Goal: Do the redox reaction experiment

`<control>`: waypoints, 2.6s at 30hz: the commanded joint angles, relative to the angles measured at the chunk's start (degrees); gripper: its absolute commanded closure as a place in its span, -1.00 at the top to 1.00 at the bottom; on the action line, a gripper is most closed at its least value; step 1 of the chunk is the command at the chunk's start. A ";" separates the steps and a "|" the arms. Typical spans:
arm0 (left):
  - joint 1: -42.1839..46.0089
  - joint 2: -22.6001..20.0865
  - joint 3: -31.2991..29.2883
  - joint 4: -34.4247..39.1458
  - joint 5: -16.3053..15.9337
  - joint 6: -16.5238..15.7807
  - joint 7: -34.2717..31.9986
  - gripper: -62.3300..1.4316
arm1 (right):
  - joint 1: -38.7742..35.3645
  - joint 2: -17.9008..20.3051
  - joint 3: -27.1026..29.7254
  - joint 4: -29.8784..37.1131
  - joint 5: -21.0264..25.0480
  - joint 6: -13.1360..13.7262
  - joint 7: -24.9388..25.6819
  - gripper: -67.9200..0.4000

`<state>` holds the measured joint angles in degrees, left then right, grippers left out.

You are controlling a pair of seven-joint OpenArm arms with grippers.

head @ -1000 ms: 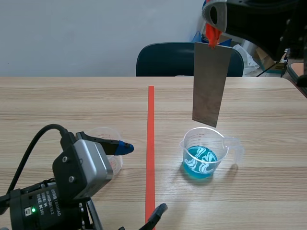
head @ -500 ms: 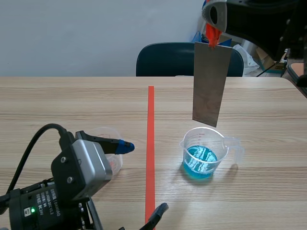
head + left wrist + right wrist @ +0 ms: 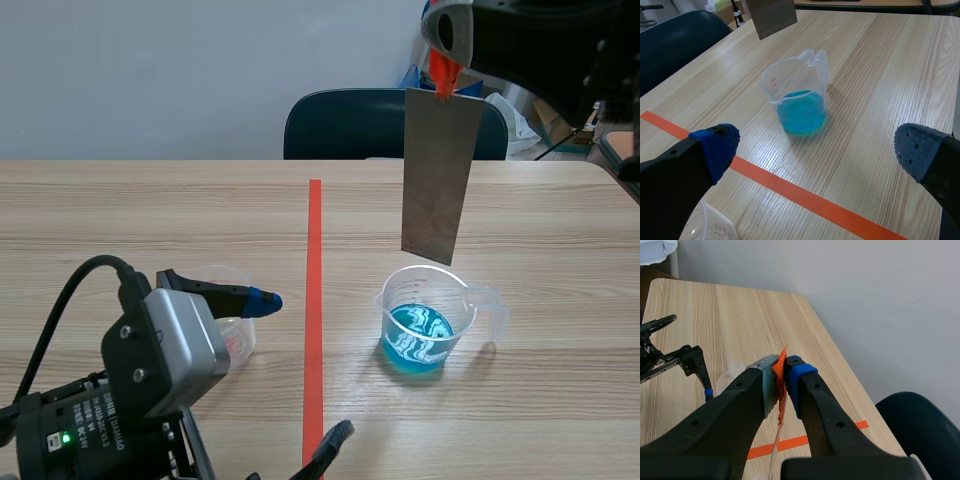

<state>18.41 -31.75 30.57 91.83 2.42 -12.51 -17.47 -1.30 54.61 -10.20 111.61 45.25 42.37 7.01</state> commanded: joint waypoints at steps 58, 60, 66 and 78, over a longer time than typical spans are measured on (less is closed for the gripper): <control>-18.45 9.81 11.26 1.11 -6.29 2.97 12.59 -0.87 | 0.81 -0.02 0.87 0.50 1.55 0.35 1.03 -0.97; -18.45 9.81 11.26 1.11 -6.29 2.97 12.59 -0.87 | 0.81 -0.02 0.87 0.50 1.55 0.35 1.03 -0.97; -18.45 9.81 11.26 1.11 -6.29 2.97 12.59 -0.87 | 0.81 -0.02 0.87 0.50 1.55 0.35 1.03 -0.97; -18.40 8.61 10.86 1.14 -6.16 2.97 11.74 -0.87 | 0.81 -0.02 0.87 0.50 1.57 0.35 1.05 -0.97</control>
<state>0.14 -22.90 41.71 91.83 -3.49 -9.50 -4.75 -1.30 54.61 -10.20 111.61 45.71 42.37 7.01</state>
